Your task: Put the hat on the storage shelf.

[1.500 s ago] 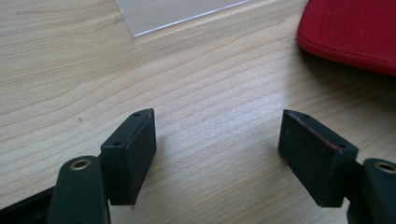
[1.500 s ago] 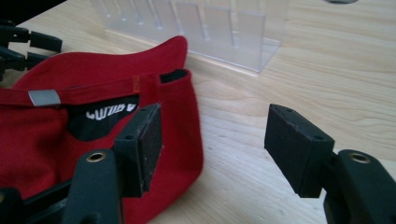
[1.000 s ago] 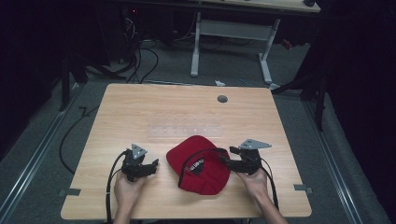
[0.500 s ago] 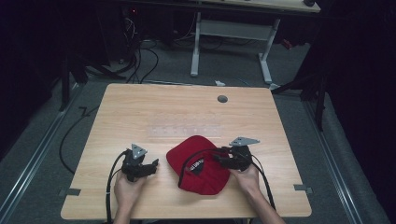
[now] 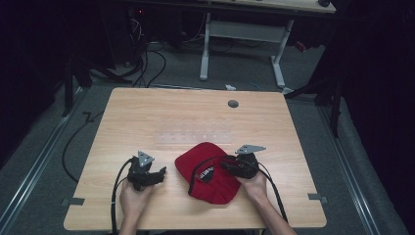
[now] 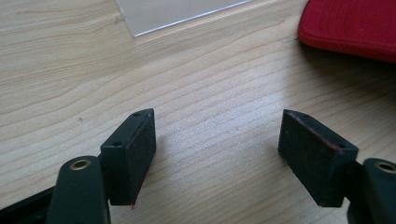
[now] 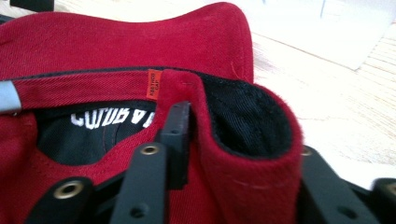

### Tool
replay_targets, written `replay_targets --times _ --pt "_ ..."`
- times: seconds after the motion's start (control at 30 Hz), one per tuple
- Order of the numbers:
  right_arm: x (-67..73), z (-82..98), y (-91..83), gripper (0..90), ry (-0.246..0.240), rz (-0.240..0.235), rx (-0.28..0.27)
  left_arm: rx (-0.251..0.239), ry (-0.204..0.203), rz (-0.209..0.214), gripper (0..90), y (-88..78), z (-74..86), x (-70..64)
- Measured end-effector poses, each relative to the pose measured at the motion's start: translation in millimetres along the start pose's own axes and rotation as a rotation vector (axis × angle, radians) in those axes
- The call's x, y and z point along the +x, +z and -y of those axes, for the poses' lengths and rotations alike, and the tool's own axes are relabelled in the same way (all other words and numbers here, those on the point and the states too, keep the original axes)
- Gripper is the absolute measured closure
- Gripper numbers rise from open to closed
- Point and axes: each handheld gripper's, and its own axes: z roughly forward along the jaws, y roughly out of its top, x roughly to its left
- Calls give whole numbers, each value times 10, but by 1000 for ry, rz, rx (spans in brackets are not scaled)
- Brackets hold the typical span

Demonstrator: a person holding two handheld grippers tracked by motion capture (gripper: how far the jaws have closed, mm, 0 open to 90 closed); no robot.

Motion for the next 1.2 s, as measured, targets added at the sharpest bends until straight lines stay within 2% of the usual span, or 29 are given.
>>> replay_targets --times 0.1,0.27,0.5,0.63,0.77,0.9,1.2 --pt "-6 -1 -7 724 -11 -9 -8 0 0 0 279 0 0 0" --pt "-21 -18 -72 805 5 -65 -32 -1 -1 0 279 0 0 -1" --pt "-5 -38 -160 825 13 -96 -49 -1 -1 0 279 0 0 -1" --pt "-16 -52 -230 829 41 -126 -60 -2 -2 -1 279 0 1 -2" --pt "-35 -64 -304 830 48 -126 -66 -1 -2 -1 279 0 0 -1" --pt "-85 -71 -424 830 86 -119 -80 -1 -5 1 279 1 -2 0" --pt "-117 -82 -517 830 110 -114 -88 13 4 13 235 2 5 -6"
